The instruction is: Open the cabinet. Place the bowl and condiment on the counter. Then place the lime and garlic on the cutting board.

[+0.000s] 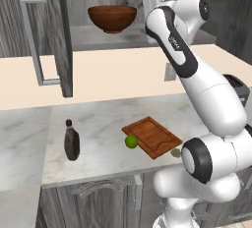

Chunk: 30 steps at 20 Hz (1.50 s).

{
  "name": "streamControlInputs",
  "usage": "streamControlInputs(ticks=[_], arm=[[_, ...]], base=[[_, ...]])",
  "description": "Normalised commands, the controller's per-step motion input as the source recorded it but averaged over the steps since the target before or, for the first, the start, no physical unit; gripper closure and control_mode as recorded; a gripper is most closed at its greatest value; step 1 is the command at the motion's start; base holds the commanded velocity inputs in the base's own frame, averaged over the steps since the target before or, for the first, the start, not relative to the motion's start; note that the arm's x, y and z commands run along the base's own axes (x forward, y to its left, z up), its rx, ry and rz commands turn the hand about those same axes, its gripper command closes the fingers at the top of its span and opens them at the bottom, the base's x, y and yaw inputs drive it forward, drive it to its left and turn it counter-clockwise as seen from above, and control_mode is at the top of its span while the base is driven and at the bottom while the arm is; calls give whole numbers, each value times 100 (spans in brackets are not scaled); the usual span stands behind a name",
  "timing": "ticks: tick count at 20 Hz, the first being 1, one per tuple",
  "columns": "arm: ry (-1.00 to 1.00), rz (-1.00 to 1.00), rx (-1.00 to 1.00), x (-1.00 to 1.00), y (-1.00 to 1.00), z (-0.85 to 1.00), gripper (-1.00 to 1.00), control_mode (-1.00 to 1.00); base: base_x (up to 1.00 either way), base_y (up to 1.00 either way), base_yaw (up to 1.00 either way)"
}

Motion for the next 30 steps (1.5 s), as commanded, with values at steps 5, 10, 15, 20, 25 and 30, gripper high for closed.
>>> streamControlInputs(ticks=[5,10,15,20,25,30], arm=[[0,0,0,17,0,0,-100,-100],[-2,0,0,14,0,0,-100,-100],[-1,0,-2,23,1,-1,-100,-100],[0,0,-7,29,4,-6,-100,-100],[0,0,-2,31,5,0,-100,-100],[0,0,-1,35,6,0,-100,-100]], base=[[0,0,0],[0,0,0],[0,0,0],[0,0,0],[0,0,0],[0,0,0]])
